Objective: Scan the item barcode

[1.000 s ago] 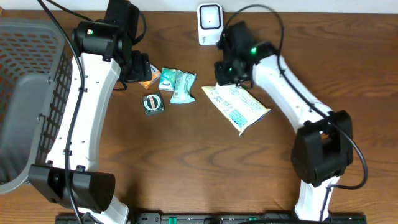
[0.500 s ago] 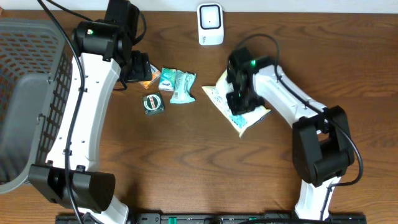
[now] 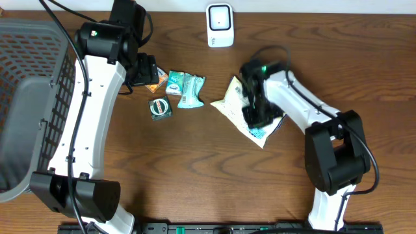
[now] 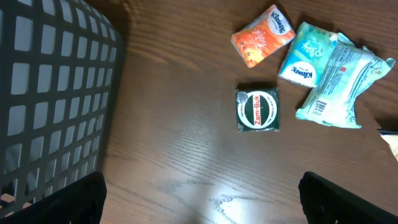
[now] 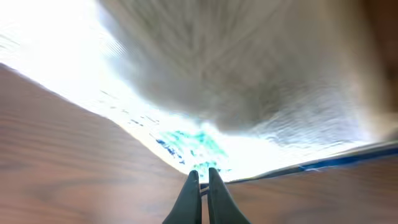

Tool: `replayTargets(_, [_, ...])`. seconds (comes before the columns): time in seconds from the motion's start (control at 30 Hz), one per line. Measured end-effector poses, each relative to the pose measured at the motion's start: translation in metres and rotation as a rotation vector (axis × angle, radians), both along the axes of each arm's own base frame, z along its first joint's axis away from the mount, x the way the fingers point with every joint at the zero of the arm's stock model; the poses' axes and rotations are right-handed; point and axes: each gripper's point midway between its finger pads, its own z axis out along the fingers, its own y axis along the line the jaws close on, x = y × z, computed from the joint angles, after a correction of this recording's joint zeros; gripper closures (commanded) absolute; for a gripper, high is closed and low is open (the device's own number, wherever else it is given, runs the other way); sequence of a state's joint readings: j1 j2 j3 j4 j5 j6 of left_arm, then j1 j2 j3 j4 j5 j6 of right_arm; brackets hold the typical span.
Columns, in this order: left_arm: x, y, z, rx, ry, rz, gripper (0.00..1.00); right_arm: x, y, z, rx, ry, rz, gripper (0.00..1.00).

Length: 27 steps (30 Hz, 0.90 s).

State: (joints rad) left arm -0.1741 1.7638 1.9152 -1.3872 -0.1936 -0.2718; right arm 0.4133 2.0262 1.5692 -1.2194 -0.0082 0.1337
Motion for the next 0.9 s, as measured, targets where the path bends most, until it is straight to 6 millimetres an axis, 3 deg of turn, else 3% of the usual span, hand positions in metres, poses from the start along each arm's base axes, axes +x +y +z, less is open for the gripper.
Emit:
replayTargets(0.07, [0.000,0.000,0.000,0.000,0.000,0.000,0.02,0.021,0.008,0.018,0.026,-0.072,0.000,0.92])
replayTargets(0.17, [0.000,0.000,0.000,0.000,0.000,0.000,0.02,0.053,0.022,0.039,0.080,-0.203,-0.008,0.91])
replayTargets(0.3, [0.000,0.000,0.000,0.000,0.000,0.000,0.02,0.064,0.027,0.041,0.100,-0.249,-0.015,0.91])
replayTargets(0.43, [0.000,0.000,0.000,0.000,0.000,0.000,0.03,0.061,0.027,0.029,0.098,-0.243,-0.036,0.92])
replayTargets(0.7, [0.000,0.000,0.000,0.000,0.000,0.000,0.02,0.043,0.043,-0.028,0.161,-0.227,-0.062,0.84])
replayTargets(0.9, [0.000,0.000,0.000,0.000,0.000,0.000,0.02,0.061,0.063,-0.025,0.253,-0.338,-0.082,0.84])
